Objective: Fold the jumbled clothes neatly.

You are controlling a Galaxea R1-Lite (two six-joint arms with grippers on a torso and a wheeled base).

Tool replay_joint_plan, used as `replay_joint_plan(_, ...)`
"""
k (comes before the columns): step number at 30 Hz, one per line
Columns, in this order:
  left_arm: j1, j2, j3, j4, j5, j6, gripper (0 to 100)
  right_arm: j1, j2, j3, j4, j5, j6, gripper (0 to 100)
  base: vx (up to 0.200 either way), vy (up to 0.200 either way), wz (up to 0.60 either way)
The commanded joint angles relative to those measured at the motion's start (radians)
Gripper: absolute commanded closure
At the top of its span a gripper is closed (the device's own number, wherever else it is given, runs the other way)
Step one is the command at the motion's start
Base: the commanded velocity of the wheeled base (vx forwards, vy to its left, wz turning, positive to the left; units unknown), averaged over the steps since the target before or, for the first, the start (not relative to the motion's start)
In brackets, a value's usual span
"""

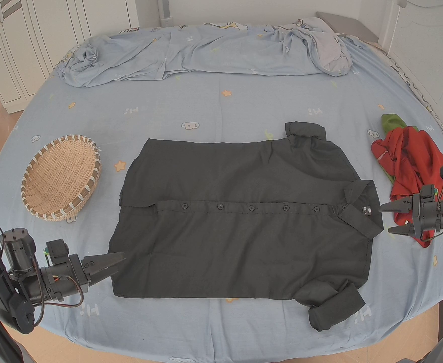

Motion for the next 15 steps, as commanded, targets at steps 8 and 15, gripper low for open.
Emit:
replay_joint_plan(8, -0.038, 0.134, 0.018, 0.014, 0.000, 0.055, 0, 0.110, -0.090, 0.234, -0.014, -0.004, -0.035, 0, 0.000, 0.000, 0.00)
replay_joint_plan(15, -0.058, 0.148, 0.018, 0.007, 0.000, 0.064, 0, 0.140, -0.088, 0.366, -0.162, -0.005, -0.035, 0, 0.000, 0.000, 0.00)
